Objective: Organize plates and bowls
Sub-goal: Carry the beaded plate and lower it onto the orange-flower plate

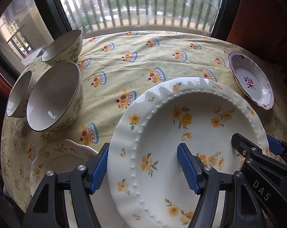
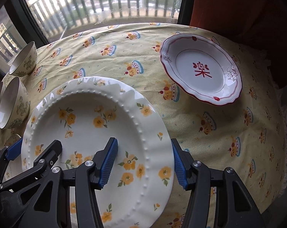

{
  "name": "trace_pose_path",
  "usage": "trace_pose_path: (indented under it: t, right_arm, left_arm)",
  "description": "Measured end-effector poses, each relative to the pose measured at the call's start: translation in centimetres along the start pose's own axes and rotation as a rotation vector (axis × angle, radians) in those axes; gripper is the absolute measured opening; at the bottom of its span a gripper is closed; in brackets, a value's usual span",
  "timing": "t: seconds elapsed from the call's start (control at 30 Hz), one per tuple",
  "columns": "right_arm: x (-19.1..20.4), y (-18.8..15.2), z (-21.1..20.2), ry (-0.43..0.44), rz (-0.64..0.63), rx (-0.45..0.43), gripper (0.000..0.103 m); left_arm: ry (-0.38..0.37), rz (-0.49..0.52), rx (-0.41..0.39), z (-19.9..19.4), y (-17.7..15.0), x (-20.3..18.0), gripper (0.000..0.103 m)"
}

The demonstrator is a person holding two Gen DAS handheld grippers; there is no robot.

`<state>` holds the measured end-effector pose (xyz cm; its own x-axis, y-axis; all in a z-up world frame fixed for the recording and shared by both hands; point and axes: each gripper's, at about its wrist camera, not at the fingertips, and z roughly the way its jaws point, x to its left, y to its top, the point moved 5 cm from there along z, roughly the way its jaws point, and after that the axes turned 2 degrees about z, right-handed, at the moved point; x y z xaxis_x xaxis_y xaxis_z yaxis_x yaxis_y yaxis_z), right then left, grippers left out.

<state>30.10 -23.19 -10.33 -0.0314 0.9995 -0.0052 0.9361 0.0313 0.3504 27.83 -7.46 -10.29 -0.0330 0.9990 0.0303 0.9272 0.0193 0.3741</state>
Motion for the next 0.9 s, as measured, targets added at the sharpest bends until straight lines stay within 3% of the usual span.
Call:
trace_pose_path:
  t: [0.6, 0.9]
  right_arm:
    - [6.1, -5.5, -4.2, -0.032, -0.019, -0.005, 0.06]
    - [10.6, -7.9, -4.1, -0.031, -0.044, 0.016, 0.06]
  left_arm:
    - [-0.038, 0.006, -0.015, -3.3, -5.3, 6.2, 0.071]
    - [-0.053, -0.034, 0.035, -2.4, -8.3, 10.6, 0.071]
